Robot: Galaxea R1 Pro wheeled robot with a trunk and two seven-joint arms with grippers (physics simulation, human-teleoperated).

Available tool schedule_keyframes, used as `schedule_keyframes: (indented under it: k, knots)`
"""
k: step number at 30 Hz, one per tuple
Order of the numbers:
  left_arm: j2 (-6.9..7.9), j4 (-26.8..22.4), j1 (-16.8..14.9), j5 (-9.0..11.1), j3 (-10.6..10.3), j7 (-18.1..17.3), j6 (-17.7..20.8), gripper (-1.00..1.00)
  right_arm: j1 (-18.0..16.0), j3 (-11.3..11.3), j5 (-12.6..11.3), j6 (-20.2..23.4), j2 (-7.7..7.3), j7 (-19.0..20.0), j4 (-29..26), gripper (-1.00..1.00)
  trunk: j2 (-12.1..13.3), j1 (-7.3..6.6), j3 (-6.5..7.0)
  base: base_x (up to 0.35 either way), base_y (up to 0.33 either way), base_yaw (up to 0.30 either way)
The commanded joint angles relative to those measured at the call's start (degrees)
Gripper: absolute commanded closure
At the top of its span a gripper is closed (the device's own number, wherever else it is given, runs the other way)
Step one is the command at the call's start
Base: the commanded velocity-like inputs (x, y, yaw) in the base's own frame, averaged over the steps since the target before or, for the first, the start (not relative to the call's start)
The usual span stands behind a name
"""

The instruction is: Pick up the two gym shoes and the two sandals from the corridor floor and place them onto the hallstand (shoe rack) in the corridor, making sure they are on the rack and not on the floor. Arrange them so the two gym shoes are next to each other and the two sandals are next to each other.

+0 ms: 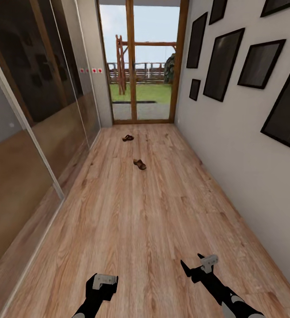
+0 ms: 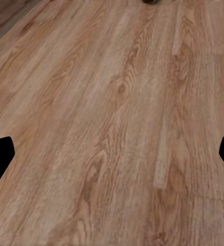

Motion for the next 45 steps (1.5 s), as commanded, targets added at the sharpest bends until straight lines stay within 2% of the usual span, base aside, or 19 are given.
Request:
schedule_keyframes:
  k: [1, 45]
  knots:
    - [0.0, -0.01, 0.0, 0.0, 0.0, 0.0, 0.0, -1.0, 0.0, 0.0, 0.0, 0.0, 0.01, 0.0, 0.0, -1.0, 0.0, 0.0, 0.0, 0.343, 0.0, 0.0]
    - [0.0, 0.0, 0.0, 0.08, 0.0, 0.0, 0.0, -1.0, 0.0, -0.01, 0.0, 0.0, -0.01, 0.0, -0.01, -1.0, 0.0, 0.0, 0.0, 0.343, 0.012, 0.0]
